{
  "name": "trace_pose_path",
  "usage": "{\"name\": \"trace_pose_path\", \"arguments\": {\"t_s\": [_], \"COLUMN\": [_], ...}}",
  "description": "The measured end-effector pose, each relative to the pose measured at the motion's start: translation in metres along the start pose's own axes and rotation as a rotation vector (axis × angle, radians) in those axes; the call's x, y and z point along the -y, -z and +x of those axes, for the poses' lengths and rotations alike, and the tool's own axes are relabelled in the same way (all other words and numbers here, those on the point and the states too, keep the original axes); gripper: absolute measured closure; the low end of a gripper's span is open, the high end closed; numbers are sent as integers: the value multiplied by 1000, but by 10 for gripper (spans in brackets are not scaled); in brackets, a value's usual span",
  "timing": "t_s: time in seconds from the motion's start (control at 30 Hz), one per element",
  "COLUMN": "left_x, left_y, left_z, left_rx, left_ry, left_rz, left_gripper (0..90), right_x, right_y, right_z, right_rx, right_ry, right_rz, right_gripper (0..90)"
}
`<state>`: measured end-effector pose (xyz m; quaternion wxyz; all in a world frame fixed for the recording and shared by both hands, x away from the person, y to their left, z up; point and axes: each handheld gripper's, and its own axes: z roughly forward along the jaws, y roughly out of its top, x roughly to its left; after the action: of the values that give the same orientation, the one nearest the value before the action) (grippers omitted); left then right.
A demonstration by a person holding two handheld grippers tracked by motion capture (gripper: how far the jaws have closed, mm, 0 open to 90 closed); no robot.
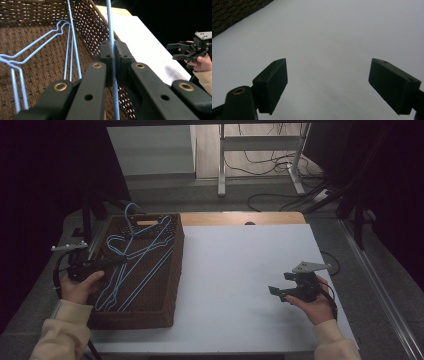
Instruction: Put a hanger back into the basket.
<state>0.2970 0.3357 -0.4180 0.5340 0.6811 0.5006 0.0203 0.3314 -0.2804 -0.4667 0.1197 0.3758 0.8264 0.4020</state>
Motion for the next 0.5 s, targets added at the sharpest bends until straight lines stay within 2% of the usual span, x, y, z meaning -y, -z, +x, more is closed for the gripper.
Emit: {"name": "trace_pose_path", "arguments": {"t_s": [0.07,0.3,0.5], "left_x": [-1,3,13], "left_y": [-1,1,-6], "left_z": [2,8,18], "left_rx": [22,14,-10], "left_ry": [13,12,18], "left_rz": [-3,23,108], "left_gripper": [862,864,863], "right_x": [0,-1,-1], "right_y": [0,-1,0], "right_z": [0,2,2], "right_rx": [-1,-4,-5], "right_ry": [1,7,9], "right_rz": [0,3,0], "right_gripper": [157,157,157]}}
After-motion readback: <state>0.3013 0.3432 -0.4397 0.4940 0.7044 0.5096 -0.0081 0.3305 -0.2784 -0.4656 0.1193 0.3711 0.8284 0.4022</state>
